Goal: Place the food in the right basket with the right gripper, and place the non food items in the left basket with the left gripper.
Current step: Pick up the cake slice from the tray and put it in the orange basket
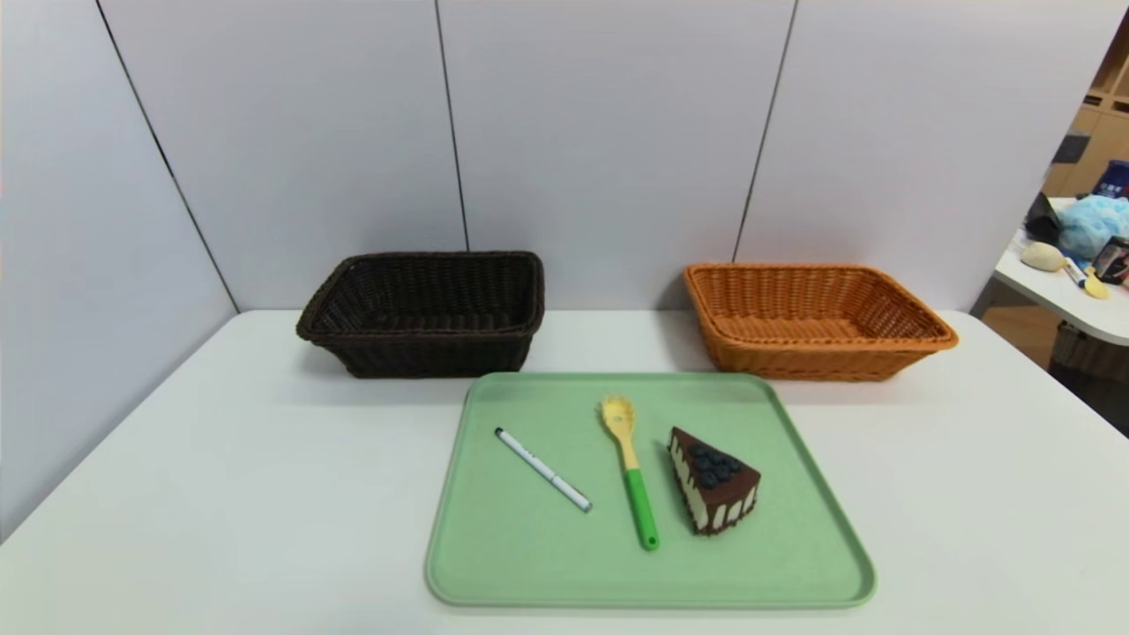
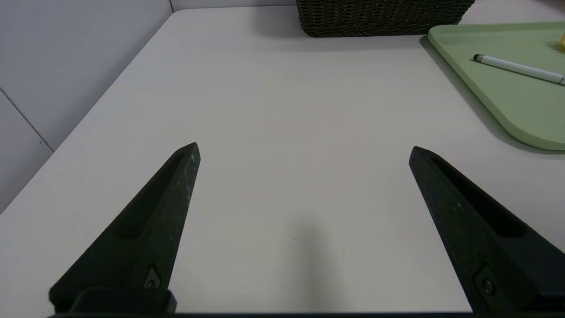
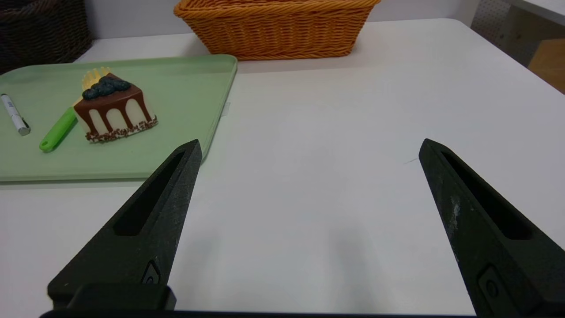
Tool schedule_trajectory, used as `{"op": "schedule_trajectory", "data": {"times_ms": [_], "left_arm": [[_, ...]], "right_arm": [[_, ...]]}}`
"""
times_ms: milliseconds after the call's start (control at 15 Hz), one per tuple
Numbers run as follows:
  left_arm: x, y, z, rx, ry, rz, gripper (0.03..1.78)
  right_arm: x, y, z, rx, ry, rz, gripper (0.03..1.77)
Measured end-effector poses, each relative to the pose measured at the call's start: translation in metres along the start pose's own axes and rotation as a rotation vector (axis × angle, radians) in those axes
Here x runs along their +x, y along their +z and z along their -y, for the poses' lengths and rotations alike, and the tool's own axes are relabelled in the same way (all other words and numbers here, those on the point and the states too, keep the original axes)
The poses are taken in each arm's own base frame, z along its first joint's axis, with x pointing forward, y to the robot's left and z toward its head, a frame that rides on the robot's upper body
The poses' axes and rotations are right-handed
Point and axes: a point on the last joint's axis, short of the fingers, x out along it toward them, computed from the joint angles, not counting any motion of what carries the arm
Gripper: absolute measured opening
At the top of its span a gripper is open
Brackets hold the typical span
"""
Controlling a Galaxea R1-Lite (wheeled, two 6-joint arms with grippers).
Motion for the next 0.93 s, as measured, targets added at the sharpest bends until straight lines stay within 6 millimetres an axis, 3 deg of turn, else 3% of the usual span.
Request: {"op": "schedule_trajectory", "data": {"times_ms": [733,933], "left_arm": [[0.0,0.0,0.0,0.0,0.003,0.0,1.69],[-0.007,0.02,0.0,0.001,0.003,0.062,1.69]], "right_arm": [[0.0,0.0,0.0,0.008,-0.003,0.001,1.7],[-0.001,0.004,0.0,0.014,-0.005,0.01,1.7]]}}
